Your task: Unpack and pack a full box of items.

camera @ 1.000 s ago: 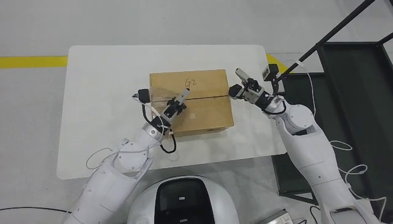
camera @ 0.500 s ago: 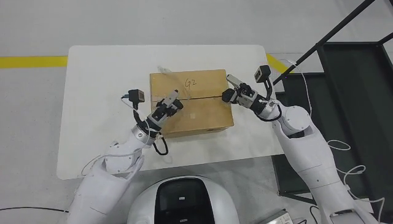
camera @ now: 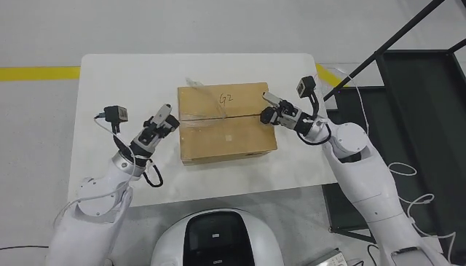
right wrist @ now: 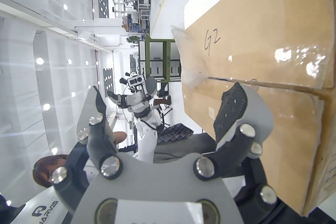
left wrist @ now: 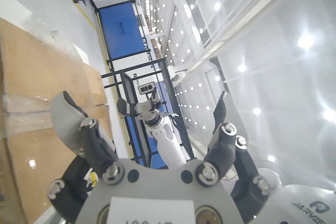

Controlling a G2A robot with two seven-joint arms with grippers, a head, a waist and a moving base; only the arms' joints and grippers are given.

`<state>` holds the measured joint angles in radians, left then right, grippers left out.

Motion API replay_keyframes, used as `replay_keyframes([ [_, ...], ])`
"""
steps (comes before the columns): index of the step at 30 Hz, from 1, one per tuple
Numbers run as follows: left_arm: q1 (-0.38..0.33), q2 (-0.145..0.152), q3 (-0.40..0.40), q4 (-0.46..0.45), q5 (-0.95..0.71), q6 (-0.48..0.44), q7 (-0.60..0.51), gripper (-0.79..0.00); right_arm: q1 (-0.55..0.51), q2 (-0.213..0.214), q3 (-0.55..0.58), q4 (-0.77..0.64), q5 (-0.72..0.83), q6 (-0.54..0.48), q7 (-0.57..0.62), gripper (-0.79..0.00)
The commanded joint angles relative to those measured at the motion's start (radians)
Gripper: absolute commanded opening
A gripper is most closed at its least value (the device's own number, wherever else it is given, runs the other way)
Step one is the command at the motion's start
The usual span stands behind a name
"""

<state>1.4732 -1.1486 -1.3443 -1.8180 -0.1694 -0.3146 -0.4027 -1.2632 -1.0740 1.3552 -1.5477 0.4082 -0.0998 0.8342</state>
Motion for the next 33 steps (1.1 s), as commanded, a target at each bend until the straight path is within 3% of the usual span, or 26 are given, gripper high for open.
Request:
replay_keyframes([
  [1, -0.013, 0.002, -0.011, 0.005, 0.030, -0.003, -0.009, 0.000, 0.000, 0.003, -0.003, -0.011, -0.010, -0.013, 0.065, 0.000],
  [5, -0.054, 0.002, -0.026, 0.051, 0.081, -0.057, 0.003, 0.000, -0.005, 0.008, 0.007, -0.030, -0.007, -0.062, 0.136, 0.000],
  [10, -0.094, 0.000, -0.032, 0.118, 0.072, -0.111, 0.004, 0.000, -0.024, 0.015, 0.038, -0.070, -0.108, -0.111, 0.070, 0.000],
  [15, -0.081, 0.002, -0.047, 0.131, -0.158, -0.006, -0.113, 0.000, -0.059, 0.021, 0.083, -0.092, -0.123, -0.146, 0.025, 0.000],
  [20, -0.093, 0.010, -0.062, 0.099, -0.106, 0.086, -0.167, 0.000, -0.106, 0.030, 0.177, -0.054, -0.036, -0.198, 0.023, 0.000],
  [29, -0.187, -0.002, 0.082, 0.068, 0.140, 0.120, -0.144, 0.000, -0.176, 0.038, 0.277, 0.006, 0.045, -0.216, 0.004, 0.000],
  [33, -0.198, -0.010, 0.122, 0.082, 0.140, 0.104, -0.122, 0.000, -0.151, 0.042, 0.228, 0.038, -0.040, -0.101, 0.062, 0.000],
])
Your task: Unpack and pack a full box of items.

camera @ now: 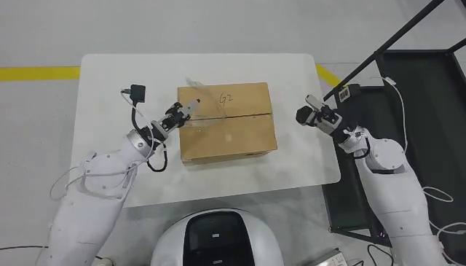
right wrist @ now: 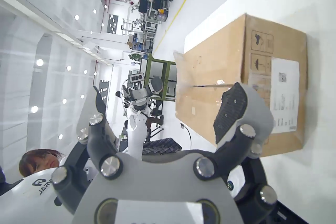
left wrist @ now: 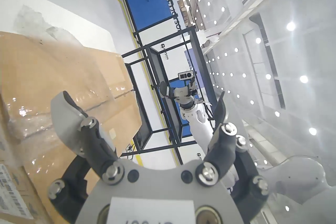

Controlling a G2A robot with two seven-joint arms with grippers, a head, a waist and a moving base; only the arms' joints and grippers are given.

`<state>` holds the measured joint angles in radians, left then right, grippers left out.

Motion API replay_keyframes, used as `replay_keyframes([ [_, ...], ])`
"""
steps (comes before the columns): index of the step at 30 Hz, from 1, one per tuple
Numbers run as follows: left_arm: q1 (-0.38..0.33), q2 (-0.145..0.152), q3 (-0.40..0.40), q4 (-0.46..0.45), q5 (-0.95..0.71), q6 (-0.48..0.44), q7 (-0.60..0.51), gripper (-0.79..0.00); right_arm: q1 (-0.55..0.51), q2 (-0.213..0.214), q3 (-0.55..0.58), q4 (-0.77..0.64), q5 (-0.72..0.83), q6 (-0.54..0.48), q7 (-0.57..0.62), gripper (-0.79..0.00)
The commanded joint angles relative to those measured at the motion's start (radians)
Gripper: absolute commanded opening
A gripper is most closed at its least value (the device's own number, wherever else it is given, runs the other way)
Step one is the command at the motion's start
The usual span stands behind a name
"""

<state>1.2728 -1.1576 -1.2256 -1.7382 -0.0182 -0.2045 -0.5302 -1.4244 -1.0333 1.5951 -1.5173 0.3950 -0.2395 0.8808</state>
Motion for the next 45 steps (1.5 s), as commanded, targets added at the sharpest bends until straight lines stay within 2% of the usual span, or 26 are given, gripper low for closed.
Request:
replay_keyframes([
  [1, 0.009, -0.002, 0.002, 0.002, -0.027, -0.013, 0.014, 0.000, 0.019, 0.001, -0.028, 0.015, -0.029, 0.062, 0.037, 0.000],
  [8, 0.089, 0.006, -0.060, -0.020, -0.086, -0.049, 0.029, 0.000, 0.065, 0.000, -0.116, 0.129, -0.071, 0.107, 0.148, 0.000],
  [14, 0.135, 0.013, -0.130, -0.048, -0.105, -0.069, 0.052, 0.000, 0.120, -0.015, -0.217, 0.186, -0.078, 0.097, 0.179, 0.000],
  [20, 0.145, 0.018, -0.180, -0.065, -0.102, -0.013, 0.075, 0.000, 0.169, -0.035, -0.323, 0.187, -0.047, 0.088, 0.209, 0.000],
  [25, 0.144, 0.019, -0.182, -0.074, -0.050, 0.015, 0.081, 0.000, 0.213, -0.057, -0.403, 0.199, 0.023, 0.076, 0.227, 0.000],
  [31, 0.116, 0.019, -0.153, -0.060, 0.089, 0.013, 0.103, 0.000, 0.245, -0.070, -0.431, 0.256, 0.087, 0.035, 0.234, 0.000],
  [37, 0.048, 0.020, -0.116, -0.027, 0.305, 0.006, 0.110, 0.000, 0.215, -0.053, -0.356, 0.277, 0.106, 0.008, 0.238, 0.000],
  [45, -0.058, 0.023, -0.045, -0.031, 0.537, 0.034, -0.025, 0.000, 0.145, -0.030, -0.259, 0.206, 0.146, 0.008, 0.252, 0.000],
])
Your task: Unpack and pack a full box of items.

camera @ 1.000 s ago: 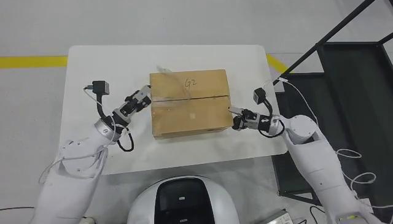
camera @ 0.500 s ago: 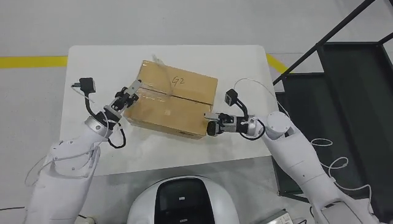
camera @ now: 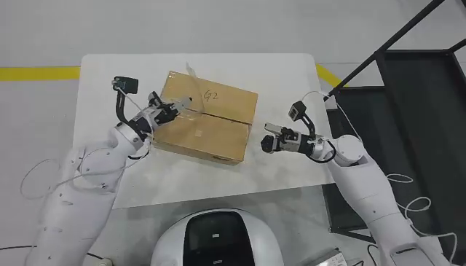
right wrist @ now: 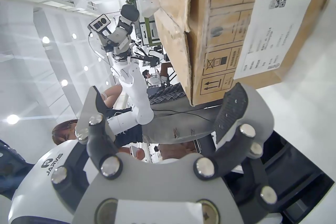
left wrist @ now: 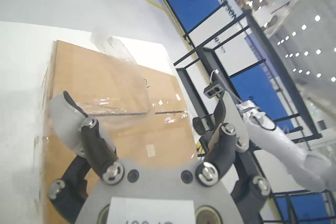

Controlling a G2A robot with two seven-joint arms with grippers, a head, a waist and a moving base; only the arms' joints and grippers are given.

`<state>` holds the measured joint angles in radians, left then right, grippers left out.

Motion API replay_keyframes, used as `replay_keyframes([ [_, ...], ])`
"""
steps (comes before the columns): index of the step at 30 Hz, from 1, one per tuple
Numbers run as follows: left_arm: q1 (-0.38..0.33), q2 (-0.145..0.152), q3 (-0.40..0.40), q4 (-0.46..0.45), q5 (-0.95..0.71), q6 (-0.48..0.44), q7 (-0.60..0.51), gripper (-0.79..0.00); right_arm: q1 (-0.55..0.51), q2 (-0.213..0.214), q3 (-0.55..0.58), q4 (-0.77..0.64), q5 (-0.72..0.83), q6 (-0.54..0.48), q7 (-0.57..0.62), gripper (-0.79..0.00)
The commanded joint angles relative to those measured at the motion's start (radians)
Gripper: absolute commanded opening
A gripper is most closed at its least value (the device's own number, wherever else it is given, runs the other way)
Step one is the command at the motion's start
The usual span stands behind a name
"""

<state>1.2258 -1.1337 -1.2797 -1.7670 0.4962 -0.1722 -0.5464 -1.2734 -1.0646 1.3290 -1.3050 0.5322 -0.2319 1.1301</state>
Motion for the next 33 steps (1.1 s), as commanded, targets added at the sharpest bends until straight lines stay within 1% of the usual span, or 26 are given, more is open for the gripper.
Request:
replay_keyframes([
  [1, -0.022, -0.001, 0.020, -0.004, 0.040, 0.003, -0.019, 0.000, -0.011, 0.002, 0.013, -0.012, 0.017, 0.003, 0.005, 0.000],
  [3, -0.043, -0.002, 0.039, -0.004, 0.070, -0.003, -0.038, 0.000, -0.012, 0.003, 0.015, -0.014, 0.021, 0.004, 0.005, 0.000],
  [5, -0.053, -0.004, 0.050, 0.005, 0.052, -0.004, -0.054, 0.000, -0.012, 0.003, 0.015, -0.014, 0.021, 0.004, 0.005, 0.000],
  [19, -0.053, -0.004, 0.050, 0.005, 0.052, -0.004, -0.054, 0.000, -0.012, 0.003, 0.015, -0.014, 0.021, 0.004, 0.005, 0.000],
  [21, -0.047, -0.004, 0.057, 0.008, 0.082, 0.014, -0.060, 0.000, -0.012, 0.003, 0.015, -0.014, 0.021, 0.004, 0.005, 0.000],
  [25, -0.080, -0.004, 0.106, -0.021, 0.262, 0.090, -0.108, 0.000, -0.012, 0.003, 0.015, -0.014, 0.021, 0.004, 0.005, 0.000],
  [29, -0.150, -0.016, 0.186, -0.003, 0.414, 0.168, -0.133, 0.000, -0.012, 0.003, 0.015, -0.014, 0.021, 0.004, 0.005, 0.000],
  [33, -0.228, -0.035, 0.272, 0.043, 0.487, 0.209, -0.197, 0.000, -0.012, 0.003, 0.015, -0.014, 0.021, 0.004, 0.005, 0.000],
])
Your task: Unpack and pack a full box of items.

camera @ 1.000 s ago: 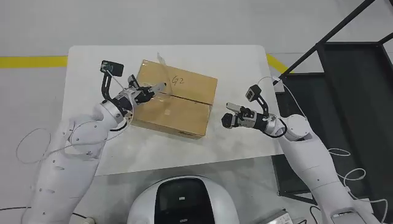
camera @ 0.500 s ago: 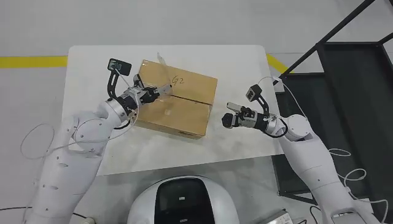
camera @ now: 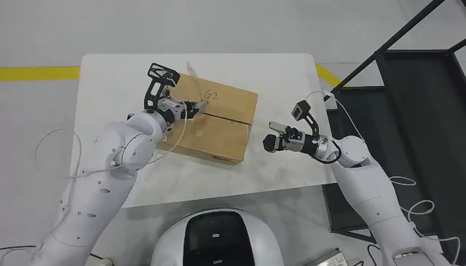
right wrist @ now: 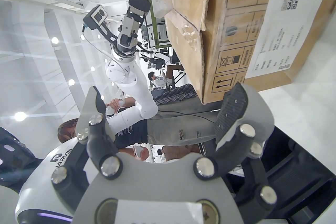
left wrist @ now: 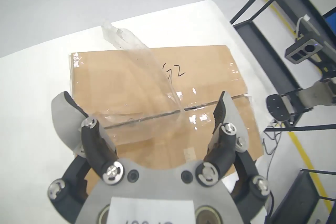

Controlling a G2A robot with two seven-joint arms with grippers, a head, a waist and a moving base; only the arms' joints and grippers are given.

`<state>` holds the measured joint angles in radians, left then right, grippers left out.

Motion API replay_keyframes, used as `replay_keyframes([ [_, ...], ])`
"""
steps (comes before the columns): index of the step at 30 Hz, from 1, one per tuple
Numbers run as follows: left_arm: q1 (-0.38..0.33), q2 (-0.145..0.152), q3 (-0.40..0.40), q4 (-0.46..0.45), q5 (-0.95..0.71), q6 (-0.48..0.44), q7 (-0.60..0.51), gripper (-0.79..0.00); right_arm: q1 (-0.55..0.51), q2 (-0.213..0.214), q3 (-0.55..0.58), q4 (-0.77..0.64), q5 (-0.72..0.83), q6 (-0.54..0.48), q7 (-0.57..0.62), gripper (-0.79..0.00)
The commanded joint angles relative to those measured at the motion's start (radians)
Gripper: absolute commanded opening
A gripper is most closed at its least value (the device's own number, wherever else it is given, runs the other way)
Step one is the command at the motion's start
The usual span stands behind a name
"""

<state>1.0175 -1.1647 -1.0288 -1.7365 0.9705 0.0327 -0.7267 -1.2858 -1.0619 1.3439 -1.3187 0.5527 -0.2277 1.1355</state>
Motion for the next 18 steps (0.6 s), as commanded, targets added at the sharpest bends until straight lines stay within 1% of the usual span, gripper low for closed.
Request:
replay_keyframes([
  [1, -0.039, -0.009, 0.039, 0.022, 0.016, 0.001, -0.028, 0.000, 0.000, 0.000, 0.000, 0.000, 0.000, 0.000, 0.000, 0.000],
  [6, -0.110, -0.031, 0.098, 0.084, 0.007, -0.009, -0.054, 0.000, 0.000, 0.000, 0.000, 0.000, 0.000, 0.000, 0.000, 0.000],
  [7, -0.120, -0.035, 0.108, 0.094, 0.010, -0.011, -0.057, -0.022, 0.000, 0.000, 0.000, 0.000, 0.000, 0.000, 0.000, 0.000],
  [8, -0.127, -0.038, 0.117, 0.104, 0.008, -0.013, -0.059, -0.105, 0.000, 0.000, 0.000, 0.000, 0.000, 0.000, 0.000, 0.000],
  [9, -0.135, -0.042, 0.126, 0.113, 0.010, -0.016, -0.065, -0.212, 0.000, 0.000, 0.000, 0.000, 0.000, 0.000, 0.000, 0.000],
  [10, -0.141, -0.045, 0.132, 0.120, 0.010, -0.015, -0.068, -0.354, 0.000, 0.000, 0.000, 0.000, 0.000, 0.000, 0.000, 0.000],
  [11, -0.146, -0.048, 0.139, 0.127, 0.009, -0.015, -0.072, -0.449, 0.000, 0.000, 0.000, 0.000, 0.000, 0.000, 0.000, 0.000],
  [12, -0.151, -0.050, 0.143, 0.134, 0.009, -0.014, -0.080, -0.517, 0.000, 0.000, 0.000, 0.000, 0.000, 0.000, 0.000, 0.000],
  [15, -0.160, -0.056, 0.152, 0.150, 0.010, -0.008, -0.094, -0.757, 0.000, 0.000, 0.000, 0.000, 0.000, 0.000, 0.000, 0.000],
  [16, -0.162, -0.058, 0.154, 0.154, 0.012, -0.006, -0.098, -0.785, 0.000, 0.000, 0.000, 0.000, 0.000, 0.000, 0.000, 0.000],
  [18, -0.164, -0.061, 0.154, 0.161, 0.007, -0.002, -0.108, -0.785, 0.000, 0.000, 0.000, 0.000, 0.000, 0.000, 0.000, 0.000],
])
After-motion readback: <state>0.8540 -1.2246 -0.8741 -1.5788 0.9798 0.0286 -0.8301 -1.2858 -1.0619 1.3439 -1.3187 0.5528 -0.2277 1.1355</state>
